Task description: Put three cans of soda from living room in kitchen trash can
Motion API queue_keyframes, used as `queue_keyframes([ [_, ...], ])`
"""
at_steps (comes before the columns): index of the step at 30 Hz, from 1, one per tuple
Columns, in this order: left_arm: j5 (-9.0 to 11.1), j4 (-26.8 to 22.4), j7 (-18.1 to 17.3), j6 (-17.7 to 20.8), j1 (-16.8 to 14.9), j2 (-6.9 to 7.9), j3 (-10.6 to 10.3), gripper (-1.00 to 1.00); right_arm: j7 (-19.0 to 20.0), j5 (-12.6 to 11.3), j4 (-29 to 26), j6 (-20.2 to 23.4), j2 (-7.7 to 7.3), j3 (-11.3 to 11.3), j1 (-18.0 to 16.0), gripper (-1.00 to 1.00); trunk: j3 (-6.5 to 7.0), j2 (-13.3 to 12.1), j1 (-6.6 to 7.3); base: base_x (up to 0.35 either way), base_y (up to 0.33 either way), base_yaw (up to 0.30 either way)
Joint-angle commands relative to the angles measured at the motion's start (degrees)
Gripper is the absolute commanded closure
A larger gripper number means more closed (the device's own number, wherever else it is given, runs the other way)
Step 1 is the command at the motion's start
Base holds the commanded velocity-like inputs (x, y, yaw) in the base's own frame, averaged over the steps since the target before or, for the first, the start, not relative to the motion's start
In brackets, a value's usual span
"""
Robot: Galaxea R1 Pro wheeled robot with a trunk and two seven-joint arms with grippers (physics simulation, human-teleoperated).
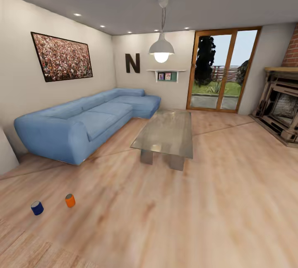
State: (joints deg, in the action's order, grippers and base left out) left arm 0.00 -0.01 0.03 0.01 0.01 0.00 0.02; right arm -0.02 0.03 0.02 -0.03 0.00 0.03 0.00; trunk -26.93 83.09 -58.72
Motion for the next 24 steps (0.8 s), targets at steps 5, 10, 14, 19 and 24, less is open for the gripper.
queue_keyframes([
  [5,0.02,-0.06,0.82,0.01,-0.05,1.31,0.34,-1.0,-0.16,0.58,0.13,-0.72,-0.43,0.37,0.08,-1.0,0.0,-0.01,0.0,0.0,0.0,0.0],
  [10,0.02,-0.06,0.82,0.01,-0.05,1.31,0.34,-1.0,-0.16,0.58,0.13,-0.72,-0.43,0.37,0.08,-1.0,0.0,-0.01,0.0,0.0,0.0,0.0],
  [14,0.02,-0.06,0.82,0.01,-0.05,1.31,0.34,-1.0,-0.16,0.58,0.13,-0.72,-0.43,0.37,0.08,-1.0,0.0,-0.01,0.0,0.0,0.0,0.0],
  [19,0.02,-0.06,0.82,0.01,-0.05,1.31,0.34,-1.0,-0.16,0.58,0.13,-0.72,-0.43,0.37,0.08,-1.0,0.0,-0.01,0.0,0.0,0.0,0.0],
  [24,0.0,-0.72,0.73,-0.1,-0.49,0.85,0.27,-1.0,-0.14,0.35,-0.34,-1.18,-1.06,0.09,0.0,-1.0,0.0,-0.01,0.0,0.0,0.0,0.0],
])
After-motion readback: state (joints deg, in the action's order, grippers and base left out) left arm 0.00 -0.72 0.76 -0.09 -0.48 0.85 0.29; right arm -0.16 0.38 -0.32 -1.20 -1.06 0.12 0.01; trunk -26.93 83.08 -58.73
